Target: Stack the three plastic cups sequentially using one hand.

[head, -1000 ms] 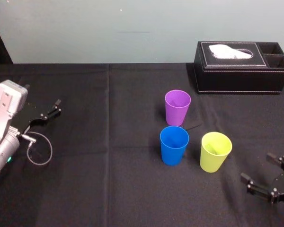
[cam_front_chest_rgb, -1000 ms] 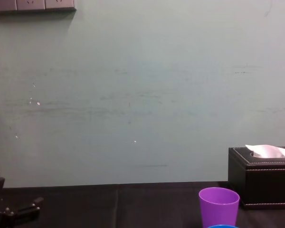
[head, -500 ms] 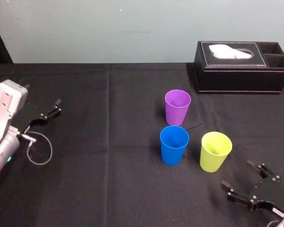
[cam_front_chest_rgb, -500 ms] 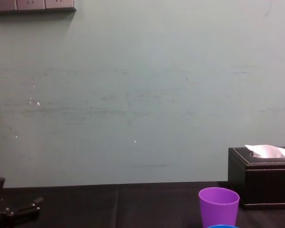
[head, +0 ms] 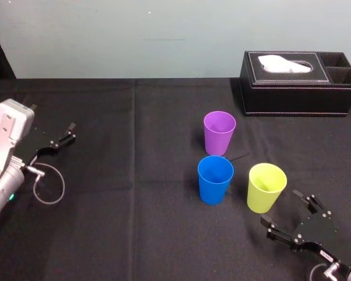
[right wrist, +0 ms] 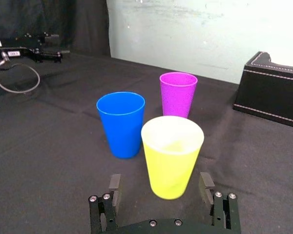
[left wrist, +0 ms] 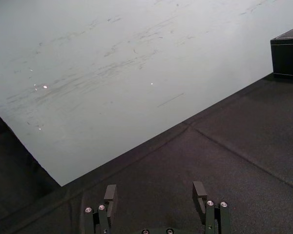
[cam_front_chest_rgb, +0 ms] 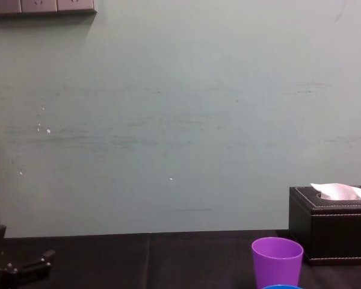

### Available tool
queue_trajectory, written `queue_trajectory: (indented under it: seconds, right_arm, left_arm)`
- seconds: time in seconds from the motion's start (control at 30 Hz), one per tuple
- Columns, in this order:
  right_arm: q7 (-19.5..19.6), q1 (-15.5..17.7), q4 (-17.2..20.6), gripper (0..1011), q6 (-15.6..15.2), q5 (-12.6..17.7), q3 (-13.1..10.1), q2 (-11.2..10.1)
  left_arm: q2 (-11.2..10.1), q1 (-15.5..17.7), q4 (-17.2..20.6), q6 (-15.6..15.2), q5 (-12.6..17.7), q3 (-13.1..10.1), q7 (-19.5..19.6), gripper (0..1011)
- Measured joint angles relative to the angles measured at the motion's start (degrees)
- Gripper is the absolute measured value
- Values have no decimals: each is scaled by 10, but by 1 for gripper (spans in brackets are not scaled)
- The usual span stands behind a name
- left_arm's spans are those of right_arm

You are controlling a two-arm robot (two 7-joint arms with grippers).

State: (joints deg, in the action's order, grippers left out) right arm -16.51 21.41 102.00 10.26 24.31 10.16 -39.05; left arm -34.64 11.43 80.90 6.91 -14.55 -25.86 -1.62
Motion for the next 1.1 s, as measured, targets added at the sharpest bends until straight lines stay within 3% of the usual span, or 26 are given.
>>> queue_trajectory:
  seconds: [0.27, 0.63, 1.1]
  right_arm:
    - [-4, -12, -16, 1002, 13, -10, 1, 27]
    - [-17, -28, -26, 1002, -9, -1, 1, 57]
    - [-7, -54, -42, 1002, -18, -36, 1, 94]
  left_arm:
    - [0, 0, 0, 0, 0, 0, 0, 1011]
    - [0, 0, 0, 0, 0, 0, 0, 1012]
    - [0, 0, 0, 0, 0, 0, 0, 1011]
